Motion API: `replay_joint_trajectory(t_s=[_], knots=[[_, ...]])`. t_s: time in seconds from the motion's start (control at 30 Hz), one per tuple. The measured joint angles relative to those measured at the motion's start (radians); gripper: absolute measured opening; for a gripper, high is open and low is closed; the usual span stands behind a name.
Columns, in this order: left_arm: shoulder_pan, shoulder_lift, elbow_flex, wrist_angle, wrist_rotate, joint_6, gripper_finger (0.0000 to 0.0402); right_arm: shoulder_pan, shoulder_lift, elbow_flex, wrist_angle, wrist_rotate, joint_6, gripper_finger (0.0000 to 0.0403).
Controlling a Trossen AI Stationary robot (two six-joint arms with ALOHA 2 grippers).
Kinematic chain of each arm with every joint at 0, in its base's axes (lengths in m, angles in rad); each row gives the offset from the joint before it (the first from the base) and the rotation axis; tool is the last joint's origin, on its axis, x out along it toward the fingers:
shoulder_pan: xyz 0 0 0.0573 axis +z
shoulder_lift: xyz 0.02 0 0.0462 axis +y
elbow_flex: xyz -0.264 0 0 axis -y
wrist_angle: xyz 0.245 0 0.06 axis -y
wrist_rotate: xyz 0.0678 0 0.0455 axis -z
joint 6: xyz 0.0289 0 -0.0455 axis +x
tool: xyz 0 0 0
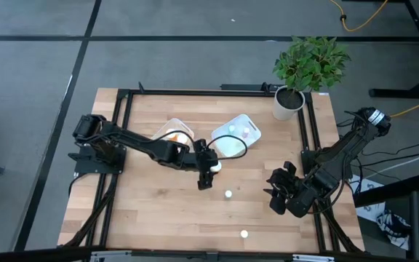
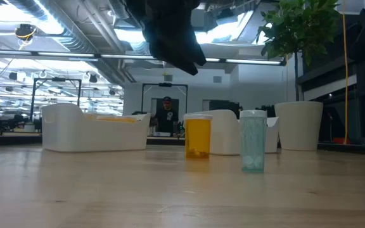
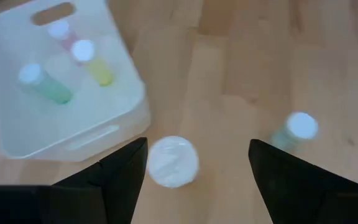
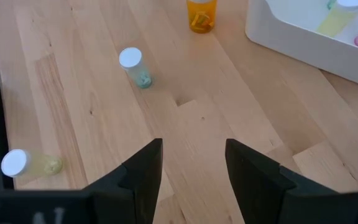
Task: Pick and place medicine bottles into bin by pill shape (circle, oval)
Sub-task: Put the orange capsule bottle into the left white bin
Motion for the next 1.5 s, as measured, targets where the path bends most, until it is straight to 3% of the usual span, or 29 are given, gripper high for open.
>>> replay_joint_trajectory(t_s=[0.1,0.53,1.07,1.5], knots=[[-0.001,0.0,0.0,0.0,0.037,-0.007,0.0277,0.0,0.0,0.0,0.0,0.0,0.0,0.0177],[0.004,0.063,0.0,0.033,0.019,-0.004,0.0336,0.0,0.0,0.0,0.003,0.0,0.0,0.0177],[0.09,0.122,-0.001,0.024,0.049,-0.045,0.033,0.0,0.001,0.0,0.004,0.0,0.0,0.0177],[0.082,0.141,0.0,0.047,0.04,-0.061,0.033,0.0,0.001,0.0,0.005,0.0,0.0,0.0177]])
